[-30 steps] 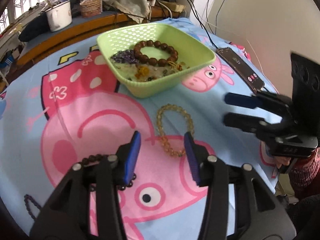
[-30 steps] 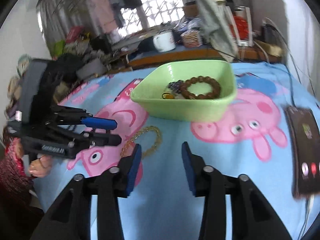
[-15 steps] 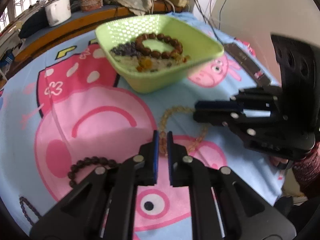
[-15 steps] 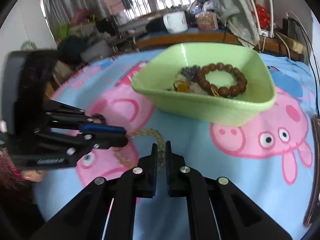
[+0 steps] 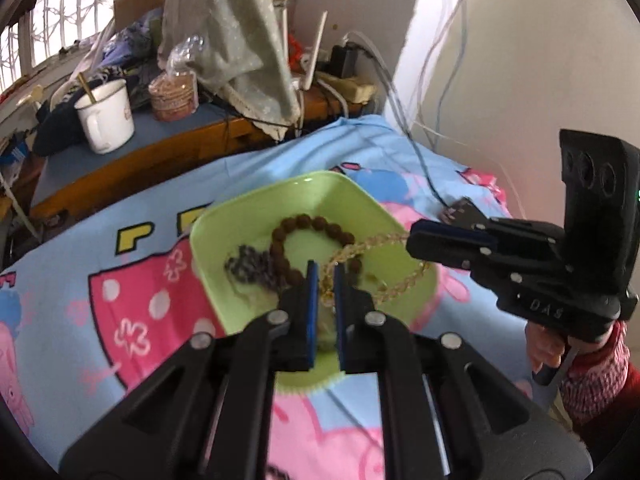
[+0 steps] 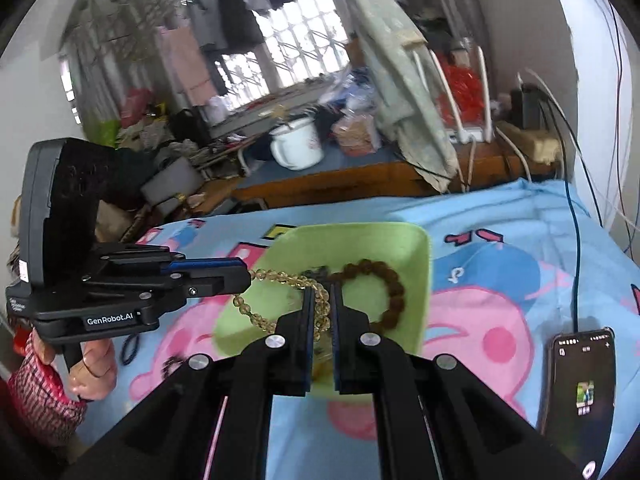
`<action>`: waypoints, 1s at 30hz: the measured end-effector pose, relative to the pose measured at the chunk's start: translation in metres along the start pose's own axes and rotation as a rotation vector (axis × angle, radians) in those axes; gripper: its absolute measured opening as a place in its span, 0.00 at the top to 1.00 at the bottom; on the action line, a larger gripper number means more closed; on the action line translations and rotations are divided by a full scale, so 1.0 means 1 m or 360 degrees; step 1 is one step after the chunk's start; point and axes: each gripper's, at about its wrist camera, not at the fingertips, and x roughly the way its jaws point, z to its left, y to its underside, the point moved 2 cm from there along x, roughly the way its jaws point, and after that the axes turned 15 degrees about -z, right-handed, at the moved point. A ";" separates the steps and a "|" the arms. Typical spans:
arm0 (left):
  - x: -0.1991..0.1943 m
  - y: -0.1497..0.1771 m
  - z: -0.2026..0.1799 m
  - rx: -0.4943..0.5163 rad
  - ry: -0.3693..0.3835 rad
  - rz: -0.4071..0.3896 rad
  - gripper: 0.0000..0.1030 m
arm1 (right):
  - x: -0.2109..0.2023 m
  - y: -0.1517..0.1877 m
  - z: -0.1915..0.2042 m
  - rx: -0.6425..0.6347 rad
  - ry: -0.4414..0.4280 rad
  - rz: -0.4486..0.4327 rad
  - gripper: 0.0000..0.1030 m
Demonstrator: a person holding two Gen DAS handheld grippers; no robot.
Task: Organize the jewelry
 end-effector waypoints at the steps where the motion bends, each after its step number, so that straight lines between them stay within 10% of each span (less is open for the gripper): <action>1: 0.012 -0.001 0.003 -0.0010 -0.0011 0.0022 0.93 | 0.007 0.001 -0.004 0.0007 0.0016 0.0020 1.00; 8: 0.046 0.005 0.020 -0.0018 -0.0074 0.0092 0.93 | 0.036 0.010 -0.013 0.0015 0.0027 0.0067 1.00; 12: 0.053 0.009 0.034 -0.0010 -0.0191 0.0160 0.72 | 0.037 0.005 -0.010 0.0007 0.0076 -0.0020 0.91; 21: -0.078 0.007 0.085 -0.0172 -0.0279 -0.0144 0.72 | -0.022 -0.004 0.023 0.0023 -0.0073 -0.0236 0.87; 30: -0.176 0.107 0.158 -0.0390 -0.0595 -0.0042 0.72 | 0.010 0.050 0.126 -0.0208 -0.0388 0.0083 0.87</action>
